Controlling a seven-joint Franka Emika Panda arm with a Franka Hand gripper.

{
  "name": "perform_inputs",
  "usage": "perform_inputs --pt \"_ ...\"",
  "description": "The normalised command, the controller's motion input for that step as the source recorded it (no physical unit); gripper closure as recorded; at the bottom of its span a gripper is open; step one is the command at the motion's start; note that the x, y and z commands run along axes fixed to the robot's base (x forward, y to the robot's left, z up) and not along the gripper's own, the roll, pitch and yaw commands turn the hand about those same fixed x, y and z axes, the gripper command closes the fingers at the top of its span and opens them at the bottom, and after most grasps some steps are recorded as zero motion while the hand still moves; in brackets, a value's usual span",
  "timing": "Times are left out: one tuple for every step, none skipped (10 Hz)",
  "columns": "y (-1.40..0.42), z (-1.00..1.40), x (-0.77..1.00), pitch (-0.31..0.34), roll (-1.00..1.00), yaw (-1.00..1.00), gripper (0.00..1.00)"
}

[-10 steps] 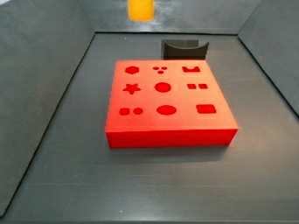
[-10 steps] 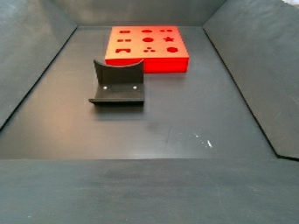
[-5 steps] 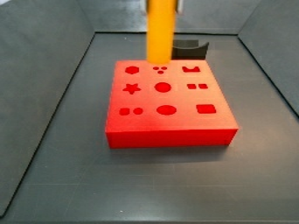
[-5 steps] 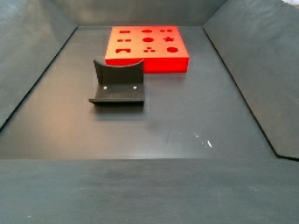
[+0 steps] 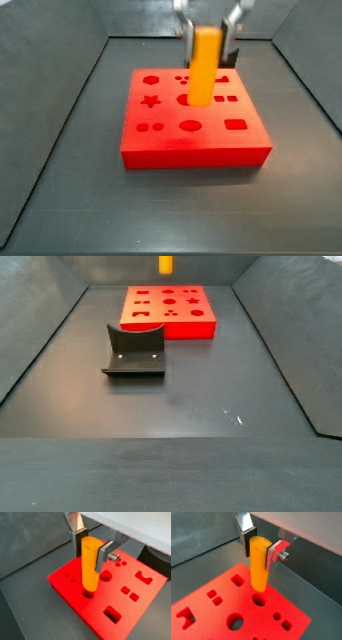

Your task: Insert the oval object.

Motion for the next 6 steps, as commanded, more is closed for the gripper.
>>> perform_inputs --pt "0.0 -0.49 0.1 0.0 0.18 0.49 1.0" --pt "0.0 -0.41 0.0 0.0 0.23 0.35 1.0" --pt "0.0 -0.31 0.0 0.01 0.14 0.01 1.0" --pt "0.0 -0.28 0.01 0.006 0.11 0.0 1.0" --pt "0.0 -0.25 0.08 0.024 0.14 -0.03 1.0" --pt "0.0 -0.27 0.0 0.006 0.11 -0.07 1.0"
